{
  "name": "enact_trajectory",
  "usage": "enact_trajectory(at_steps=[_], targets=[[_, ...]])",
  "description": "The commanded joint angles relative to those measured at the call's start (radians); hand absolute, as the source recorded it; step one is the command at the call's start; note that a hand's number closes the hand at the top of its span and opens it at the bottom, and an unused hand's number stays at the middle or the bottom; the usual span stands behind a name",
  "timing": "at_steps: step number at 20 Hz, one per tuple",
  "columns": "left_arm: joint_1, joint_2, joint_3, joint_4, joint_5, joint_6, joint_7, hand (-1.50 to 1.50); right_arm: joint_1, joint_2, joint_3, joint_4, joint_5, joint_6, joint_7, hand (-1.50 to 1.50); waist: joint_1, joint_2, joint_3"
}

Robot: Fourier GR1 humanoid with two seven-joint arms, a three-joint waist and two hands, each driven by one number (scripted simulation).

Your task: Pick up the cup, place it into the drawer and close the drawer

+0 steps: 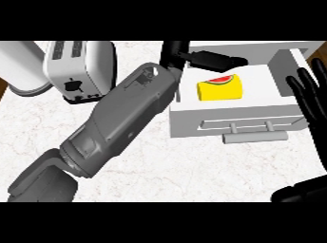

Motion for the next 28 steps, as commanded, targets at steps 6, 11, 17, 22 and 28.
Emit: enact_trajectory(at_steps=[6,11,17,22,28], targets=[[0.111,0.085,0.090,-0.152,0.024,-0.035,0.022,-1.50,0.054,-0.111,-0.006,-0.033,0.024,0.129,-0.011,1.50,0.067,-0.017,-0.001],[0.273,0.143,0.084,-0.359,0.029,0.027,0.072,-1.50,0.131,-0.160,-0.009,-0.058,0.119,0.185,-0.045,1.50,0.093,-0.026,-0.001],[0.487,0.323,0.109,-0.609,0.040,0.001,0.139,-1.50,0.128,-0.139,0.091,-0.074,0.289,0.158,-0.035,1.50,0.097,-0.020,-0.001],[0.688,0.425,0.150,-0.794,0.047,-0.032,0.172,-1.50,0.131,-0.146,0.098,-0.027,0.343,0.164,-0.043,1.50,0.076,-0.014,0.000],[0.817,0.522,0.221,-0.918,0.098,-0.112,0.203,-1.50,0.080,-0.229,0.154,0.099,0.579,0.182,-0.194,1.50,0.080,-0.011,0.000]])
